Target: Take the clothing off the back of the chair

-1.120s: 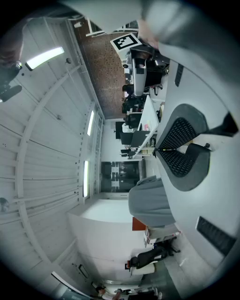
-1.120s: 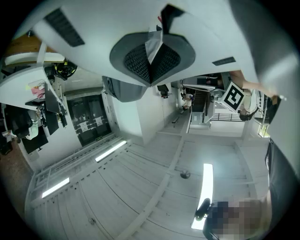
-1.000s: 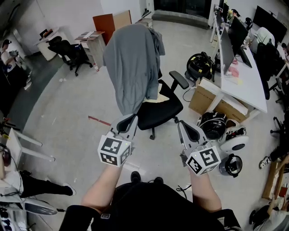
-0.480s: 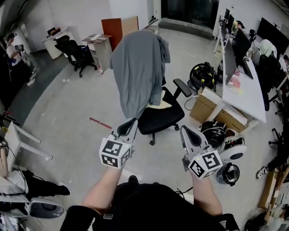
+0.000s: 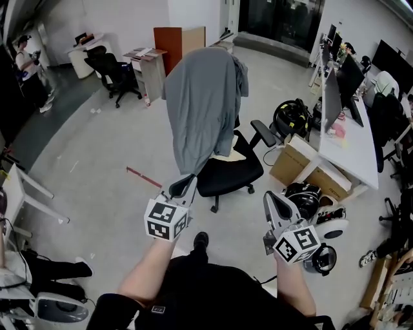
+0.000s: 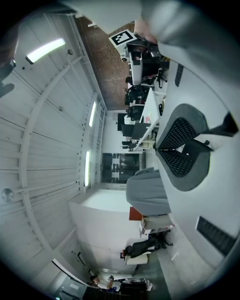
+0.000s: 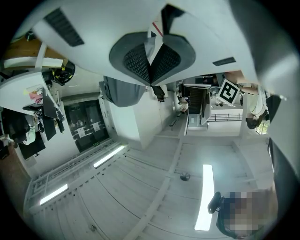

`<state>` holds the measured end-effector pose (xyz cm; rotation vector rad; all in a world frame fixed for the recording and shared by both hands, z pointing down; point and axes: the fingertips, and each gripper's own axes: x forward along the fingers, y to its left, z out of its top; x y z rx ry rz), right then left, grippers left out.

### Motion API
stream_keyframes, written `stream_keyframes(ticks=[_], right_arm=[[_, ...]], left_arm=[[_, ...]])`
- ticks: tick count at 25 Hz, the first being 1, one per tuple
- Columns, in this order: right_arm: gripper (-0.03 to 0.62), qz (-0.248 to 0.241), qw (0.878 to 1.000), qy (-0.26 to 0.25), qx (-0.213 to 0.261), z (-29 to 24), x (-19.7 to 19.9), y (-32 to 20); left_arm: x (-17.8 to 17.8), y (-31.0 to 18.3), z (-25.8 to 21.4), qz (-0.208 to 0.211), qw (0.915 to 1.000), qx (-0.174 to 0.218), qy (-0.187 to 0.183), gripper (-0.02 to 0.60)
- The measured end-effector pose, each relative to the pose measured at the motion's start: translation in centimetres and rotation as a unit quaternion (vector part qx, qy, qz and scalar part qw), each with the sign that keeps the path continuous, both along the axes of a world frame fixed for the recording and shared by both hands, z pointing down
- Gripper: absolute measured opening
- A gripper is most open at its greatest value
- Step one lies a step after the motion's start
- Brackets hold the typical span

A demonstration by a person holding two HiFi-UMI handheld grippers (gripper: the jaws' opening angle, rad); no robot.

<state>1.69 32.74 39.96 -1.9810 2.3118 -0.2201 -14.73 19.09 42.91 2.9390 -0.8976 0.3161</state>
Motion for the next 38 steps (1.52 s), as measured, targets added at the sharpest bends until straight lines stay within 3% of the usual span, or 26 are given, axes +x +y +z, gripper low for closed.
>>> stream_keyframes(ticks=[9, 21, 24, 29, 38], right_arm=[[0.015, -0.008, 0.999, -0.007, -0.031, 1.9, 1.4, -8.3], [0.014, -0.019, 0.996, -0.028, -0.082, 5.1, 2.1, -22.1], [0.015, -0.033, 0.995, -0.028, -0.085, 4.7, 1.1, -25.2], [0.015, -0.032, 0.996, -0.017, -0.077, 3.8, 0.6, -28.5], [0.015, -0.036, 0.996, -0.022, -0.082, 4.4, 2.9, -33.6]], left_arm=[[1.3, -8.4, 1.7, -0.009, 0.9998, -0.017, 0.008, 0.009], [3.2, -21.8, 4.9, -0.001, 0.9987, -0.05, -0.011, 0.009], [3.2, -24.7, 4.7, -0.006, 0.999, -0.033, -0.03, 0.009], [3.7, -27.4, 3.5, 0.015, 0.9995, -0.009, -0.026, 0.009], [5.1, -31.3, 5.6, 0.017, 0.9986, -0.039, -0.031, 0.011]])
